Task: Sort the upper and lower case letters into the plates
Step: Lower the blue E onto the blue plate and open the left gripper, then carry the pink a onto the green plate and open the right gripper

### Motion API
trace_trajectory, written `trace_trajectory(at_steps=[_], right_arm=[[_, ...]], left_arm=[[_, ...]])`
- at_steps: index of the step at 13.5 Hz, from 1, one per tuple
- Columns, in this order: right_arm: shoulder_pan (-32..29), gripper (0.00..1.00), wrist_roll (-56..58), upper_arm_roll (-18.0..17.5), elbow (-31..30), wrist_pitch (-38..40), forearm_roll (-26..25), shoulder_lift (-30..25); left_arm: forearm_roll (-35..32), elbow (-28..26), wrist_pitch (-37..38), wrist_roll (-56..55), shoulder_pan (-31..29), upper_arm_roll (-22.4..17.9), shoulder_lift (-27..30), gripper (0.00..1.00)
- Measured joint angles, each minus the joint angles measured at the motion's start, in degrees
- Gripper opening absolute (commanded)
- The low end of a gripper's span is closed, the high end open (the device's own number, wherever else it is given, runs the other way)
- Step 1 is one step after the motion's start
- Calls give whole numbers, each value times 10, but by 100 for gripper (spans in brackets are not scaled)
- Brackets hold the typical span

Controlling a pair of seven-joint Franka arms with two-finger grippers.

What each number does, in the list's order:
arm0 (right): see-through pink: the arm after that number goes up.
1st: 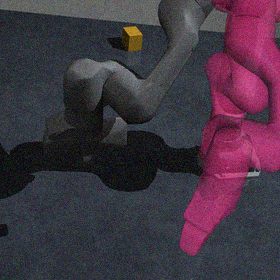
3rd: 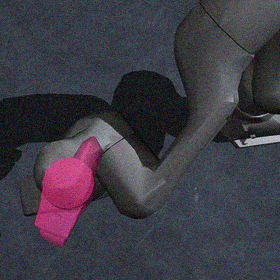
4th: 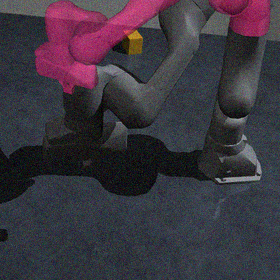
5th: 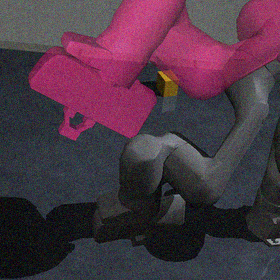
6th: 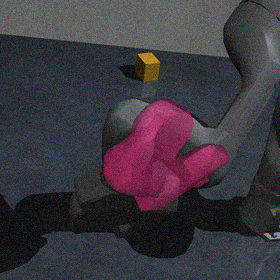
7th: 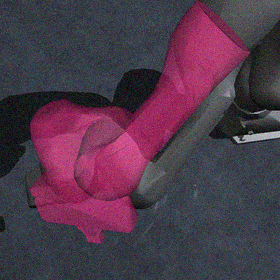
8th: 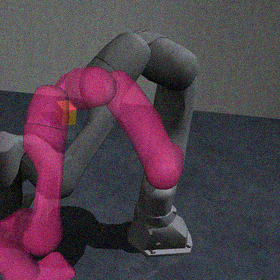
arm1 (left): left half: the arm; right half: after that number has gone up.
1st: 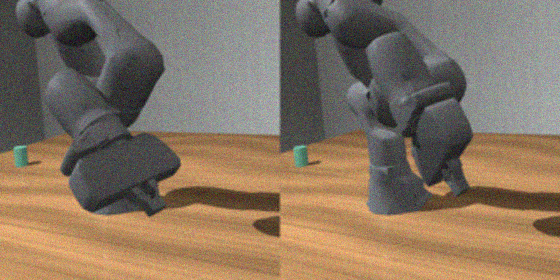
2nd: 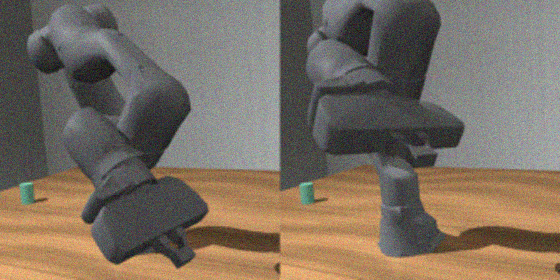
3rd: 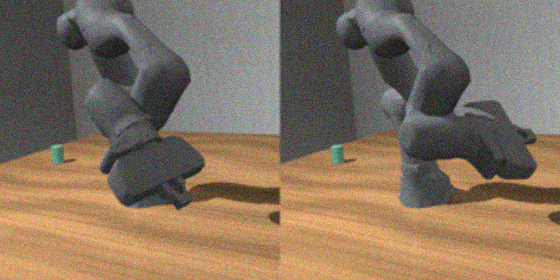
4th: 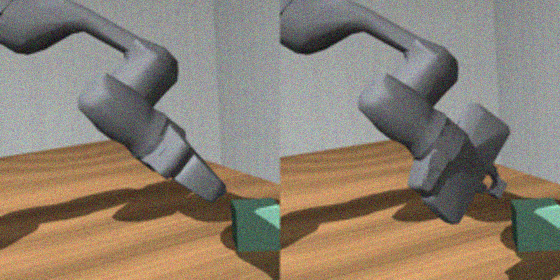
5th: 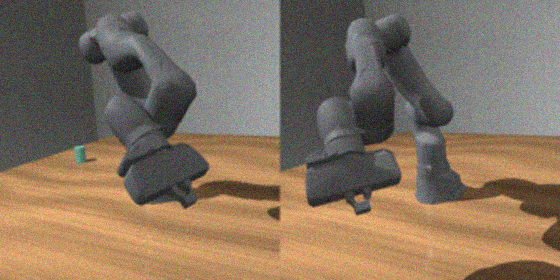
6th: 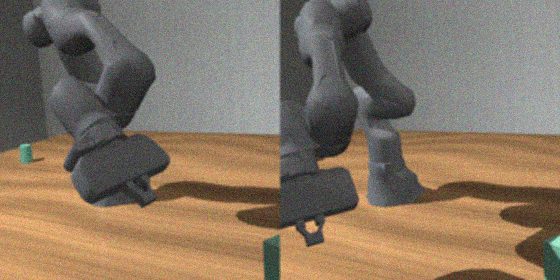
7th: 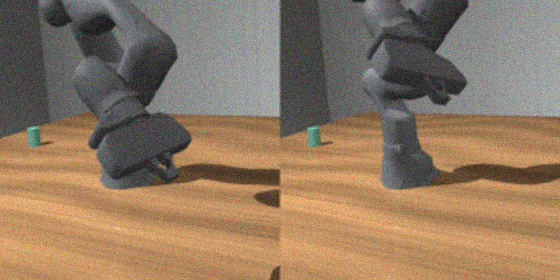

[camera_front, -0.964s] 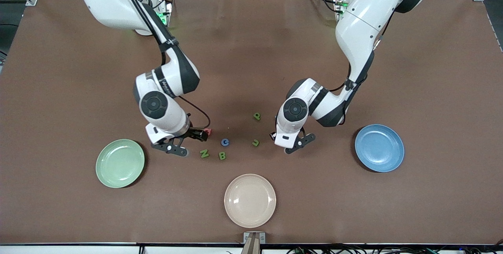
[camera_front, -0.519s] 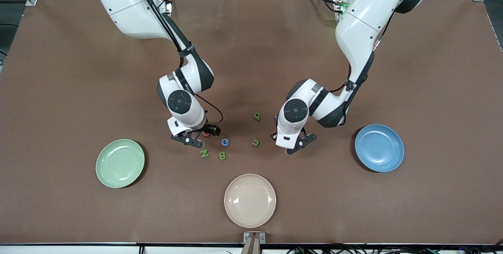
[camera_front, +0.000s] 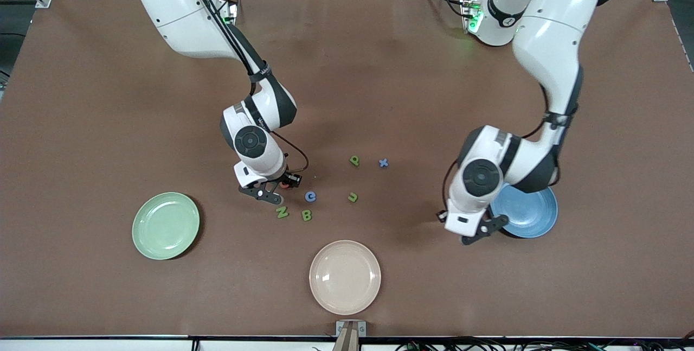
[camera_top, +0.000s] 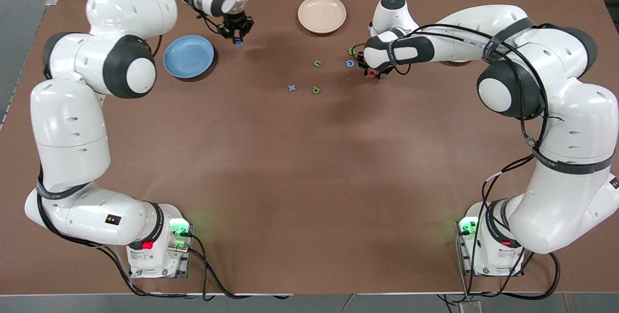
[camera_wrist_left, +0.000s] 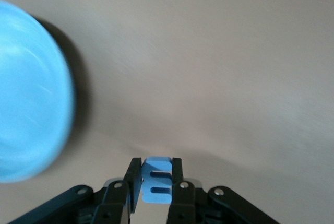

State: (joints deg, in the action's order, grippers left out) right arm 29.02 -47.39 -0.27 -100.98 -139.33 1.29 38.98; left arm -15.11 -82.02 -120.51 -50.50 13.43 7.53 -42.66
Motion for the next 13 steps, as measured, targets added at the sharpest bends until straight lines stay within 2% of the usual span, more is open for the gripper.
trace_trajectory(at_steps=[3, 5, 6, 8, 9, 13], right_arm=[[0, 10, -3, 0, 1, 0, 0, -1], [0, 6, -3, 6, 4, 0, -1, -1], [-2, 6, -2, 12, 9, 2, -2, -1], [-18, 6, 26, 30, 34, 23, -4, -1], [-34, 6, 62, 41, 49, 42, -4, -2], [-140, 10, 285, 56, 83, 81, -9, -9]], left_arm=[[0, -2, 64, 113, -41, -1, 22, 0], [-1, -17, 72, 163, -69, -2, 25, 3], [-1, -28, 70, 182, -85, -2, 25, 12], [-1, -53, 50, 202, -109, -2, 23, 66], [-1, -65, 38, 203, -113, -2, 22, 100], [4, -83, 13, 188, -110, 14, 24, 100]])
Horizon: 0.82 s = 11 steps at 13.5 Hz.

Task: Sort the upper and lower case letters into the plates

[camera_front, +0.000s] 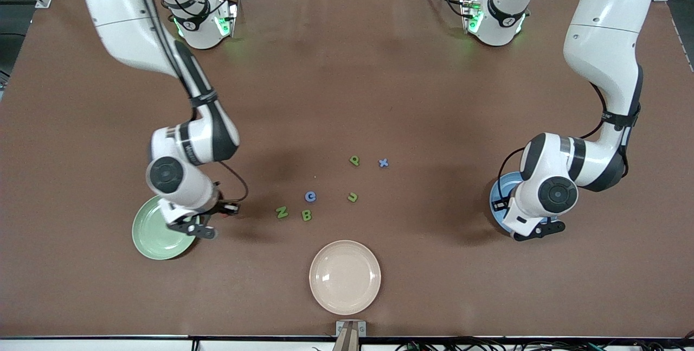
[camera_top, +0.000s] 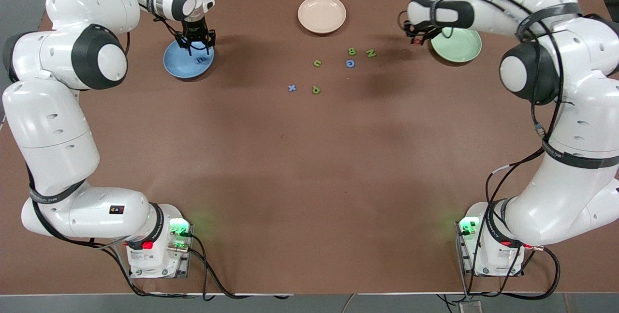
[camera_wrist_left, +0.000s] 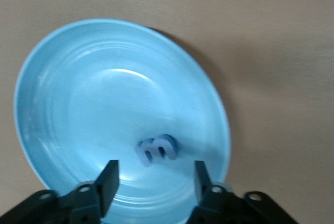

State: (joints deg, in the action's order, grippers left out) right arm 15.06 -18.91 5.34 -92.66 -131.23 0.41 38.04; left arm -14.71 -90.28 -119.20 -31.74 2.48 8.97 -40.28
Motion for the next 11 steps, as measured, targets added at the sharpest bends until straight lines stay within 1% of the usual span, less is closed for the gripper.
trace_trajectory(at_steps=[1, 2, 3, 4, 5, 7, 8, 9, 11], right_arm=[[-23, 11, 57, 6, 4, -1, -14, 0], [-44, 22, 107, 12, 8, -3, -39, 0], [-62, 52, 143, 15, 12, -8, -68, 0], [-77, 79, 163, 15, 14, -17, -91, 0], [-85, 89, 174, 15, 14, -24, -102, 1], [-82, 92, 178, 13, 14, -29, -106, 3], [-77, 92, 175, 10, 14, -29, -106, 4], [-69, 92, 163, 7, 15, -29, -102, 4], [-39, 92, 98, 1, 15, -29, -80, 4]], left_arm=[[10, 0, 0, -20, -1, 23, 4, 100], [13, 0, 0, -55, 2, 52, 8, 99], [13, 1, -1, -98, 14, 78, 11, 98], [13, 2, -2, -139, 37, 93, 13, 97], [14, 5, -3, -177, 69, 98, 12, 95], [14, 10, -15, -269, 144, 96, 5, 88], [14, 13, -28, -300, 168, 94, -2, 85], [14, 15, -41, -311, 180, 93, -10, 85], [14, 17, -72, -311, 189, 92, -28, 81]])
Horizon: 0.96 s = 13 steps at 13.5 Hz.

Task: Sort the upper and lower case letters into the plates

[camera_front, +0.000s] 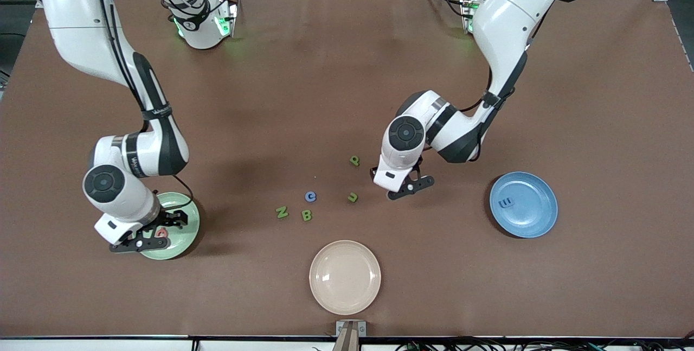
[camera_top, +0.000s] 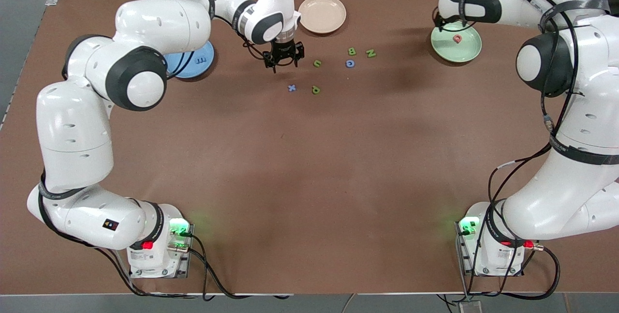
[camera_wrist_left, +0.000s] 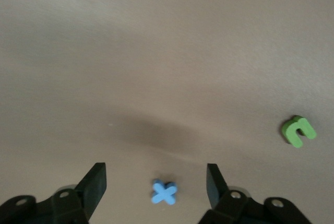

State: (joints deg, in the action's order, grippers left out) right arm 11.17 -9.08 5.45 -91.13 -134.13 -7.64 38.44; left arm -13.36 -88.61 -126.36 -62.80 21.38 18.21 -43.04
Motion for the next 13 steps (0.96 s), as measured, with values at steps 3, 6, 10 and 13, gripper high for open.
trace_trajectory(at_steps=[3, 6, 10, 13], right_arm=[[82, 92, -149, -4, 1, 0, 13, 1], [143, 92, -246, -5, 12, -23, 16, 23], [158, 94, -261, -26, 23, -108, 51, 78], [159, 85, -247, -32, 28, -111, 52, 89]], left_arm=[[-8, 0, -34, 7, 9, 0, -27, 71], [-11, -1, -44, 7, 22, 0, -44, 64], [-19, -16, -45, 8, 30, 0, -38, 56], [-20, -33, -45, 7, 30, 1, -28, 24]])
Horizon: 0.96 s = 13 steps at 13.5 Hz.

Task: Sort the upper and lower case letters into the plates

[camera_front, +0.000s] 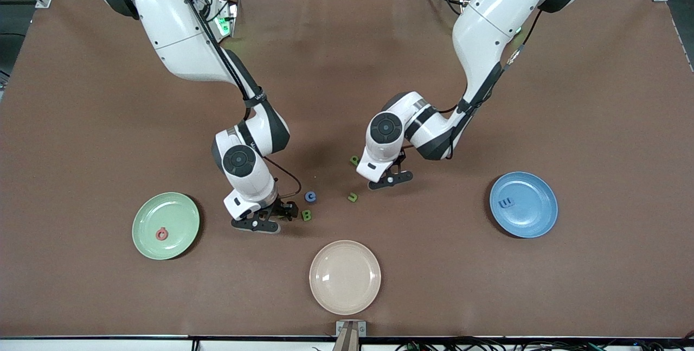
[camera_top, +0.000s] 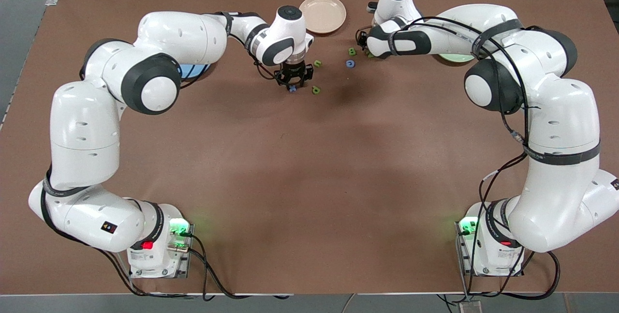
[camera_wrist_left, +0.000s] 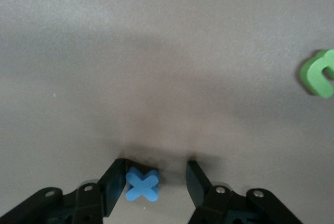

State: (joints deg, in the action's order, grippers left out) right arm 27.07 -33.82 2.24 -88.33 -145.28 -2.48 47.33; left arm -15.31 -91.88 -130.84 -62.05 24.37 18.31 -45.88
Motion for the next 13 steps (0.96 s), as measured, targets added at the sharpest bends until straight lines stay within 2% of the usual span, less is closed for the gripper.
trace_trajectory(at_steps=[1, 2, 4, 6, 9, 13], right_arm=[[1, 72, 6, -1, 1, 0, 0, 0], [3, 62, 9, -2, 2, 0, 0, 0], [11, 50, 10, -3, 2, 1, 0, 0], [17, 33, 14, -3, 2, 2, 0, 1], [15, 10, 39, 1, 2, 7, 0, -1], [3, 5, 46, 7, 14, 28, 1, -2]], left_arm=[[0, -5, 3, 0, 0, 0, 3, 7], [0, -13, 5, 0, -1, -1, 8, 1], [0, -24, 5, -1, -1, -1, 15, 0], [0, -27, 6, -2, -5, -2, 19, 0], [-2, -15, 6, -1, -35, -10, 39, 0], [-47, -8, 10, 71, -128, -14, 69, 0]])
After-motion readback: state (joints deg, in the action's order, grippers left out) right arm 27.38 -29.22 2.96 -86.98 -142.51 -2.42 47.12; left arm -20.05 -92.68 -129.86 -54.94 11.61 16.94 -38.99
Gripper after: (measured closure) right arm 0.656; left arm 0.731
